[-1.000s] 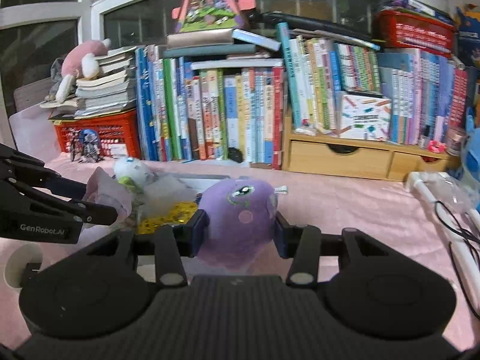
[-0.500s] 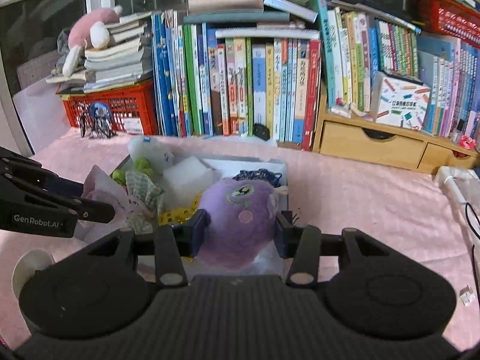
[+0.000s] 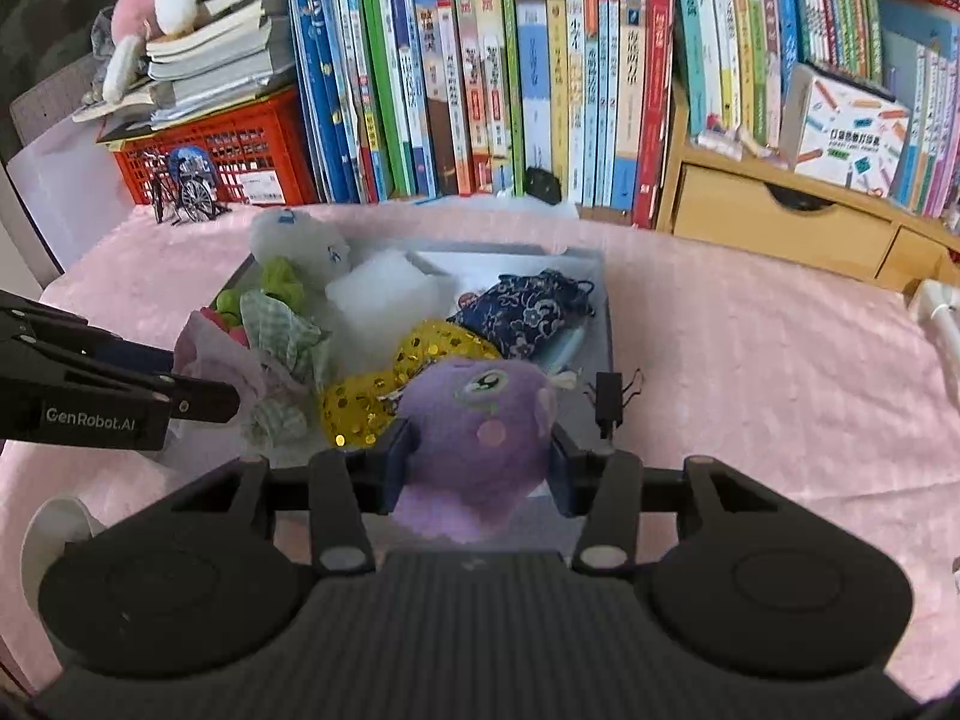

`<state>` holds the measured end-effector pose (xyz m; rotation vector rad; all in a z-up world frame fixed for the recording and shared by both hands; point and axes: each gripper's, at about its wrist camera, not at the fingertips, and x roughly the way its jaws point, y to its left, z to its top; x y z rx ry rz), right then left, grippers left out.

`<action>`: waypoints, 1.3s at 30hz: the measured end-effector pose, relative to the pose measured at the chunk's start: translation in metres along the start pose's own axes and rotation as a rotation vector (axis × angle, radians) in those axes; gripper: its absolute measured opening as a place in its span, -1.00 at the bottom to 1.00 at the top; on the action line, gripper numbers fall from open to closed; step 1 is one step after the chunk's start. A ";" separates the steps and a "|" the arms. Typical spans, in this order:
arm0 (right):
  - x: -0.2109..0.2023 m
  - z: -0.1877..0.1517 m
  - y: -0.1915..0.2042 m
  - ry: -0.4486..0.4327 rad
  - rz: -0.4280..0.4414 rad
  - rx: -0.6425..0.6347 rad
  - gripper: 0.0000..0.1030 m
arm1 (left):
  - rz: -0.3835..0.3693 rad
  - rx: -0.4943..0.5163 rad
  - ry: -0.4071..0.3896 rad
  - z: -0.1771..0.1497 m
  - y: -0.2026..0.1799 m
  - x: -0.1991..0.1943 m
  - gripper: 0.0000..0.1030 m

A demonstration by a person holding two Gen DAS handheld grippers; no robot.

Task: Organize soft objects
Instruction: 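Lower the pink cloth and purple plush into the tray with both tools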

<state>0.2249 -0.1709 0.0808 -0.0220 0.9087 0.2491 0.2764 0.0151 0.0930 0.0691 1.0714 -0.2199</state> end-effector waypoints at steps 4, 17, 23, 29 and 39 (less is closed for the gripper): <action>0.014 0.004 0.001 0.046 -0.002 0.001 -0.01 | 0.008 -0.010 0.014 0.003 0.004 0.010 -0.25; 0.048 0.019 0.002 0.107 -0.023 -0.001 0.00 | -0.010 -0.064 0.016 0.022 0.016 0.031 -0.24; 0.057 0.027 0.002 0.103 -0.015 0.005 -0.01 | -0.002 -0.076 0.005 0.028 0.021 0.039 -0.23; 0.066 0.028 0.005 0.124 -0.013 -0.004 -0.03 | 0.008 -0.063 0.043 0.021 0.022 0.049 -0.21; 0.075 0.021 0.003 0.194 0.004 -0.008 -0.03 | 0.016 -0.078 0.102 0.011 0.025 0.062 -0.22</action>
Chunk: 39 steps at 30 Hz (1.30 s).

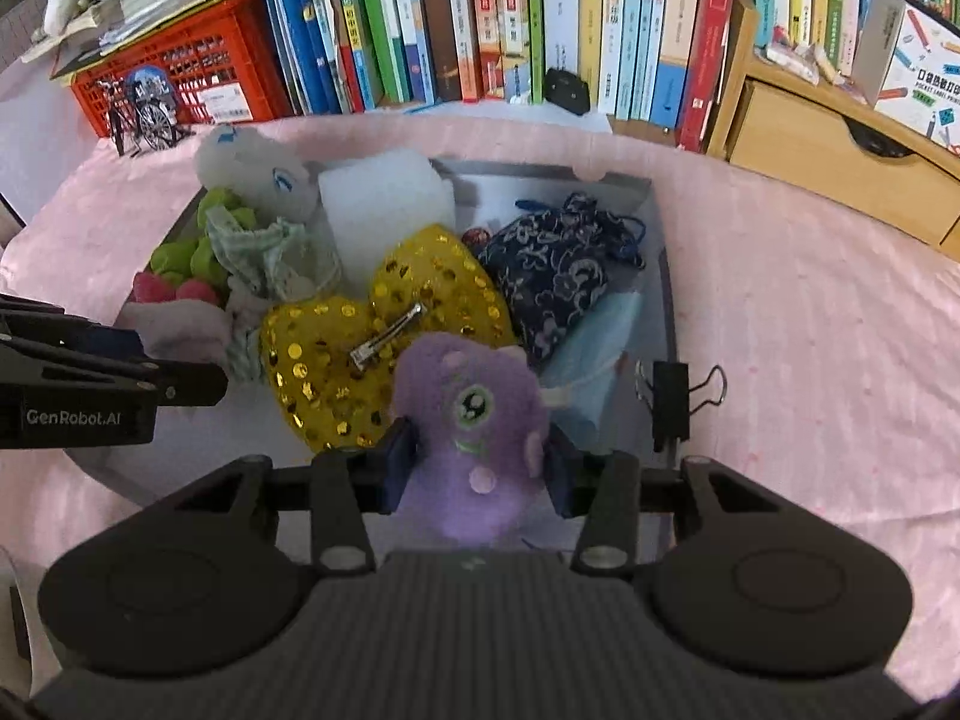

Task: Organize soft objects
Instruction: 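Lower the pink cloth and purple plush into the tray with both tools, then open both tools to release the cloth and plush into the tray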

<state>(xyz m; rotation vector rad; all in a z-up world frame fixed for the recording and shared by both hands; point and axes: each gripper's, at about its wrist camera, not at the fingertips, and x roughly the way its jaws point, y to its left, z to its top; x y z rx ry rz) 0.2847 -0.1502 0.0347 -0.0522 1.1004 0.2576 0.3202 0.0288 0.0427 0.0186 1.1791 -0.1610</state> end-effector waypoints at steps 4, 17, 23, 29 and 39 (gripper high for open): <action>0.001 0.001 0.000 0.014 -0.001 -0.006 0.08 | 0.002 0.001 0.015 -0.001 0.000 0.004 -0.18; -0.015 -0.001 0.000 -0.023 -0.016 -0.014 0.39 | -0.008 0.019 -0.020 -0.006 -0.008 -0.016 0.29; -0.034 -0.005 -0.002 -0.077 -0.021 -0.004 0.48 | 0.012 0.057 -0.116 -0.016 -0.017 -0.044 0.40; -0.060 -0.012 -0.004 -0.175 -0.042 0.023 0.63 | 0.009 0.087 -0.274 -0.029 -0.027 -0.077 0.50; -0.100 -0.037 -0.005 -0.326 -0.083 0.029 0.67 | 0.011 0.101 -0.433 -0.059 -0.041 -0.111 0.58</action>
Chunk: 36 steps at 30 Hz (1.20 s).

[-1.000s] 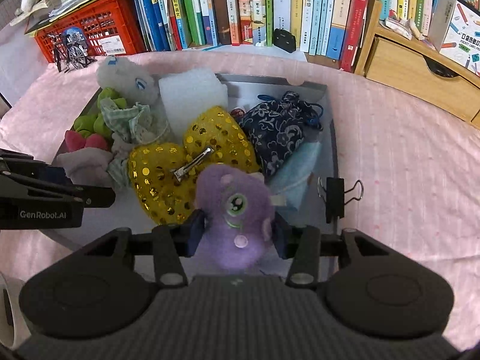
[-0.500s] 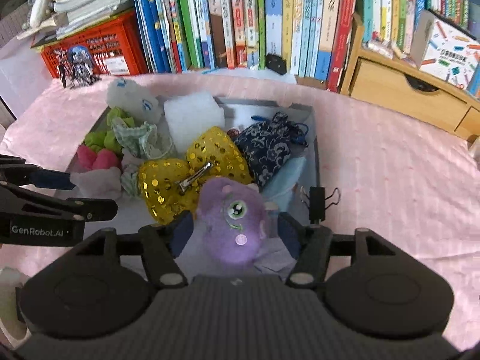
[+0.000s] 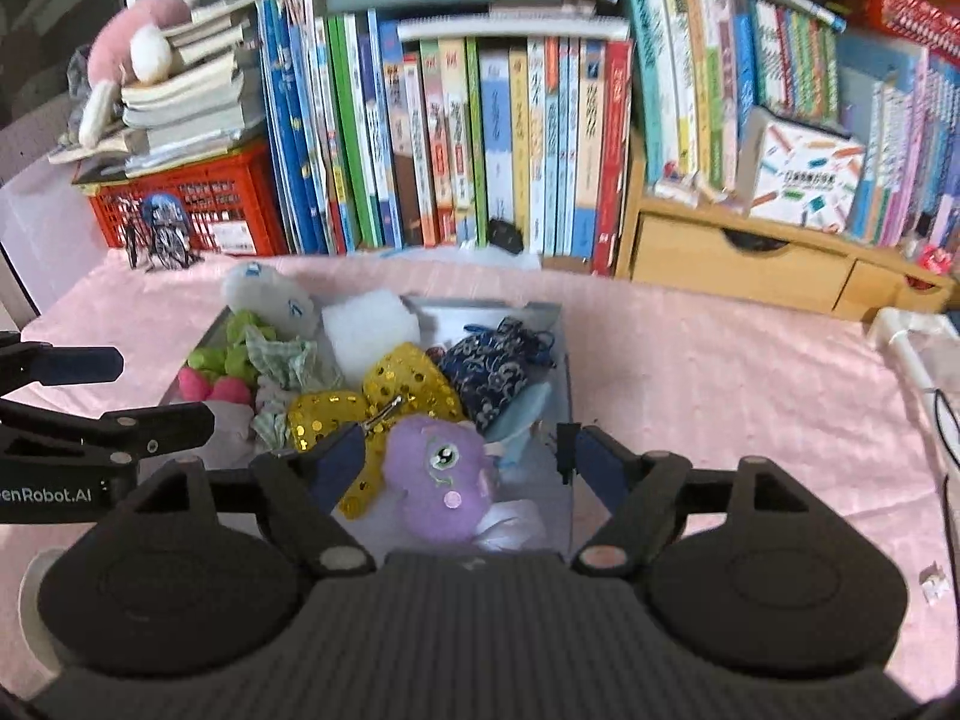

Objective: Organize soft objects

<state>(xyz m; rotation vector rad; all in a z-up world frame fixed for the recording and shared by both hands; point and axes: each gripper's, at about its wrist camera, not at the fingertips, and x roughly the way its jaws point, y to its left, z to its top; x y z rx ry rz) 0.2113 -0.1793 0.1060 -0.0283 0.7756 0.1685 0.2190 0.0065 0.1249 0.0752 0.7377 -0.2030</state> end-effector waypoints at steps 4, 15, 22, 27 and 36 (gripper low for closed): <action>-0.018 -0.006 0.000 -0.054 -0.001 -0.002 0.69 | -0.008 -0.009 -0.039 -0.007 -0.002 -0.015 0.59; -0.066 -0.029 0.005 -0.205 -0.020 -0.037 0.71 | -0.006 -0.001 -0.138 -0.029 -0.005 -0.055 0.63; -0.092 -0.049 0.011 -0.296 -0.023 -0.059 0.72 | -0.006 0.006 -0.204 -0.050 -0.009 -0.080 0.64; -0.106 -0.068 0.017 -0.341 -0.025 -0.076 0.73 | -0.014 -0.003 -0.269 -0.069 -0.014 -0.097 0.66; -0.122 -0.099 0.018 -0.398 -0.044 -0.058 0.73 | -0.059 -0.064 -0.274 -0.100 -0.017 -0.111 0.67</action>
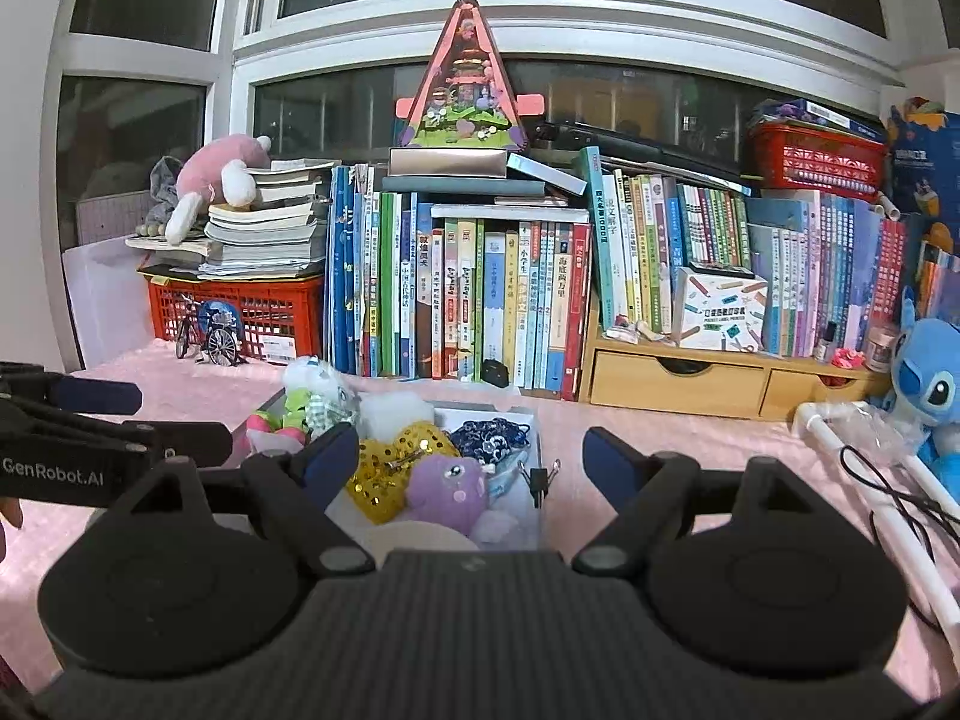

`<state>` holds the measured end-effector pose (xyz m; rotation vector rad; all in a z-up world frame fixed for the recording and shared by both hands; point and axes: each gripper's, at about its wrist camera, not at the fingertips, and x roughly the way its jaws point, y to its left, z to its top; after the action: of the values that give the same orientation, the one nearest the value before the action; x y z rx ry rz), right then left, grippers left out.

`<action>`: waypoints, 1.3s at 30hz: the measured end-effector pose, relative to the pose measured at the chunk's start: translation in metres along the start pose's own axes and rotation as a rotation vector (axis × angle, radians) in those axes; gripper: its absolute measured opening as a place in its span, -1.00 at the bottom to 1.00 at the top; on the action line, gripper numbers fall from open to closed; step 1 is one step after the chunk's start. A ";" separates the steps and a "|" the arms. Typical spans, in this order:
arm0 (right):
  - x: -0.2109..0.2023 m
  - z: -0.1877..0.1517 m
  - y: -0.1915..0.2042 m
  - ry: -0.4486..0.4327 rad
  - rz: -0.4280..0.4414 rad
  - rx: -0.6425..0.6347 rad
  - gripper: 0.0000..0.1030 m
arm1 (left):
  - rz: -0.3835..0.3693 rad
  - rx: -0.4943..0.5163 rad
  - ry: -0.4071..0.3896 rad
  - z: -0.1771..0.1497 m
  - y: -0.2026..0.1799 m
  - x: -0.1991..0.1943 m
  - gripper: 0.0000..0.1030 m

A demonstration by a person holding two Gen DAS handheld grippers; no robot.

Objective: Organize soft objects

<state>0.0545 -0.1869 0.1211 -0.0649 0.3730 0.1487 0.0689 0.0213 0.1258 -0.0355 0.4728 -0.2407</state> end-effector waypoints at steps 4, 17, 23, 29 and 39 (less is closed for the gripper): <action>-0.008 -0.010 0.002 -0.013 -0.012 -0.002 0.73 | 0.015 -0.015 0.006 -0.011 -0.001 -0.005 0.67; -0.023 -0.039 0.017 -0.040 -0.018 -0.013 0.78 | 0.050 -0.016 -0.010 -0.047 0.000 -0.020 0.67; -0.028 -0.054 0.027 -0.043 -0.024 -0.023 0.80 | 0.073 -0.018 -0.006 -0.066 0.003 -0.028 0.68; -0.032 -0.072 0.034 -0.037 -0.032 -0.029 0.85 | 0.104 -0.045 0.018 -0.086 0.013 -0.033 0.68; -0.026 -0.105 0.040 0.053 -0.035 -0.016 0.87 | 0.163 -0.055 0.055 -0.119 0.019 -0.030 0.71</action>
<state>-0.0129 -0.1607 0.0313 -0.0910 0.4239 0.1159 -0.0071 0.0493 0.0316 -0.0435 0.5341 -0.0685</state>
